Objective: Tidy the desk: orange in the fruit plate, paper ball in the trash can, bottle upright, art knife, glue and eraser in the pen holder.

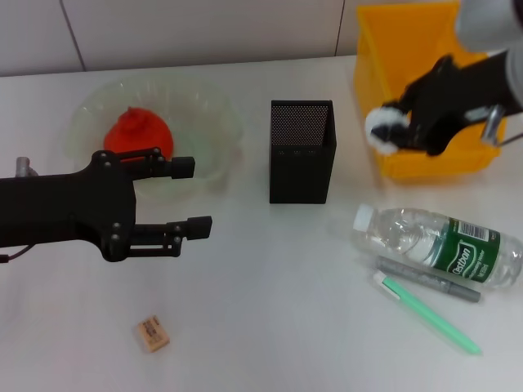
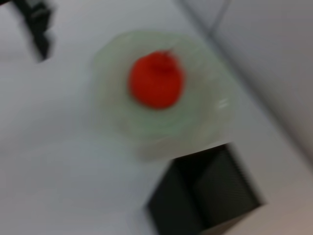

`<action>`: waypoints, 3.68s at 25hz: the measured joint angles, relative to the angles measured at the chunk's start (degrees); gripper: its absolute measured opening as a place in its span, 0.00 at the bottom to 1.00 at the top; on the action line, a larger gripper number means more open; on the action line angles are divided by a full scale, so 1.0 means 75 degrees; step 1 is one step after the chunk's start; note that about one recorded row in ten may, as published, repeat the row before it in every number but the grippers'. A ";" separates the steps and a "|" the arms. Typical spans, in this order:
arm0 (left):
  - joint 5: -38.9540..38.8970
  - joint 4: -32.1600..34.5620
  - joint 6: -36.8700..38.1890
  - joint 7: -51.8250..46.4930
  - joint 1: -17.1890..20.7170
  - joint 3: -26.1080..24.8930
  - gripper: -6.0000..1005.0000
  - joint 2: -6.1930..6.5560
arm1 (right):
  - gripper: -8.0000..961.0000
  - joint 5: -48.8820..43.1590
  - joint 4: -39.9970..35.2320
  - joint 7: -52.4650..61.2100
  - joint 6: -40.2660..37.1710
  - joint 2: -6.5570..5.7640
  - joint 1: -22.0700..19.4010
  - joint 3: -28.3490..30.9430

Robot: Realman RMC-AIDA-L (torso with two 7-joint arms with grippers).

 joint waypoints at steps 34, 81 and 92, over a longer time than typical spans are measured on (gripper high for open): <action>0.0000 -0.0425 -0.0057 0.0332 -0.0118 0.0100 0.79 -0.0036 | 0.39 0.1026 0.3221 -0.1286 0.4840 -0.0073 -0.0581 0.1024; 0.0000 -0.0538 -0.0083 0.0284 -0.0146 0.0279 0.79 -0.0041 | 0.71 0.0020 0.0457 0.0723 -0.1713 -0.0112 0.0172 0.1785; 0.0000 -0.0538 -0.0094 0.0284 -0.0174 0.0283 0.79 -0.0036 | 0.70 -0.0801 0.0781 0.0427 -0.2621 -0.0182 0.0462 0.1827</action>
